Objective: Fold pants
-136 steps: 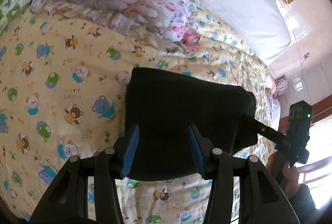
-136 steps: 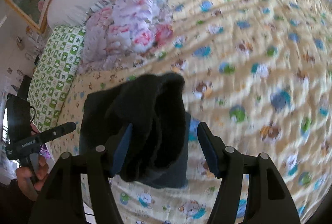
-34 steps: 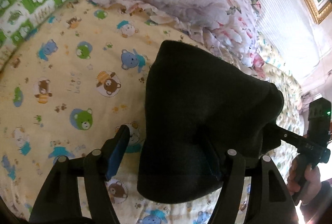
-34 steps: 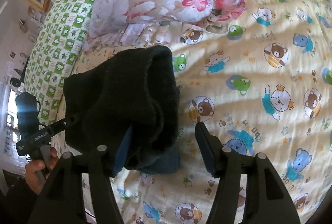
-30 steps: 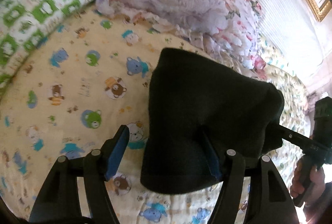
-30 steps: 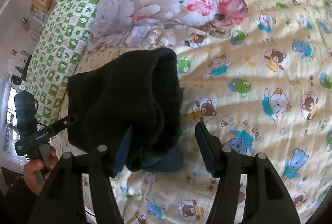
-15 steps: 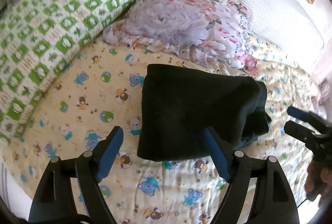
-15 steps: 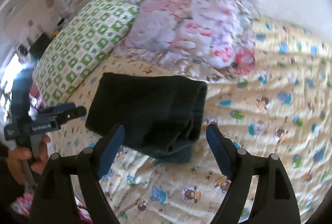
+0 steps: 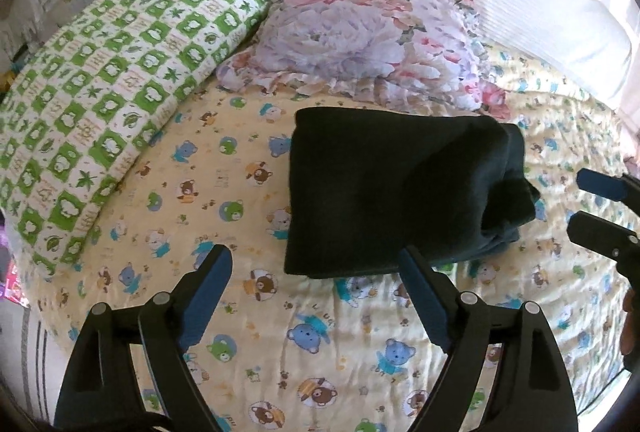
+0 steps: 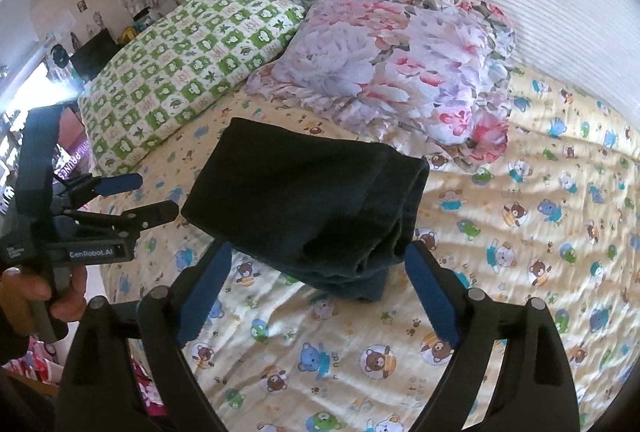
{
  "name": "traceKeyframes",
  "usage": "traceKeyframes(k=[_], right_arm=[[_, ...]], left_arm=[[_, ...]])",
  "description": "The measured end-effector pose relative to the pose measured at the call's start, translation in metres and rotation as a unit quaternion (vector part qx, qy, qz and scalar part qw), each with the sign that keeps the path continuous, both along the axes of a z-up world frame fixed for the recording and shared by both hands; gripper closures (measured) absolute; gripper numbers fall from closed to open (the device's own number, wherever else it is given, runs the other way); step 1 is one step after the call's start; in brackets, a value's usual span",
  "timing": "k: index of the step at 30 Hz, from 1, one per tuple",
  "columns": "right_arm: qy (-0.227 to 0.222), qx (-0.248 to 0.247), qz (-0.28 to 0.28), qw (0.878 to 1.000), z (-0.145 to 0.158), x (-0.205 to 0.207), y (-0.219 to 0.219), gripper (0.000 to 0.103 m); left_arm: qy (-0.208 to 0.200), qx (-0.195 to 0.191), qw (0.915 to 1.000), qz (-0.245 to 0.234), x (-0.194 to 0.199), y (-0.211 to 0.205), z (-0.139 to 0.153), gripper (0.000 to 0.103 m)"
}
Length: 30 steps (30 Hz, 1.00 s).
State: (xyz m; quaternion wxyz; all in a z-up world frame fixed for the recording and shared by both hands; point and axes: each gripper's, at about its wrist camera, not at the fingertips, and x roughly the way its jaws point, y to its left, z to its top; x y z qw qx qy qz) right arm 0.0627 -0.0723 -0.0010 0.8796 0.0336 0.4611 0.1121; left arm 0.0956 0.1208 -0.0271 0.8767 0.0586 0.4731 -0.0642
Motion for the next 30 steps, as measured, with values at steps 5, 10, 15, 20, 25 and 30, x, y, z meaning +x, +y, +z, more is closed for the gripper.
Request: traceKeyframes(k=[5,10,15,20,25,30], right_arm=[[-0.004,-0.010,0.011,1.000,-0.002,-0.002,0.008,0.013],[-0.001,-0.007,0.010,1.000,-0.006,0.000,0.010,0.013],[-0.002,-0.007,0.011,1.000,-0.006,0.000,0.010,0.013],[0.001,-0.007,0.008,1.000,-0.009,0.001,0.008,0.013],[0.001,-0.009,-0.002,1.000,-0.018,0.002,-0.001,0.013],[0.002,-0.021,-0.016,1.000,-0.030,0.001,-0.008,0.013]], left_arm=[[-0.003,0.001,1.0000,0.004,-0.001,0.001,-0.001,0.017],[-0.005,0.005,1.0000,0.000,-0.002,0.000,-0.001,0.017],[-0.008,0.007,0.9999,-0.001,-0.001,0.000,-0.001,0.017],[-0.011,0.009,0.9999,0.000,0.000,-0.001,-0.001,0.017],[-0.015,0.010,0.9998,-0.001,0.004,-0.003,-0.007,0.017],[-0.013,0.012,0.9998,-0.001,0.008,-0.006,-0.019,0.017]])
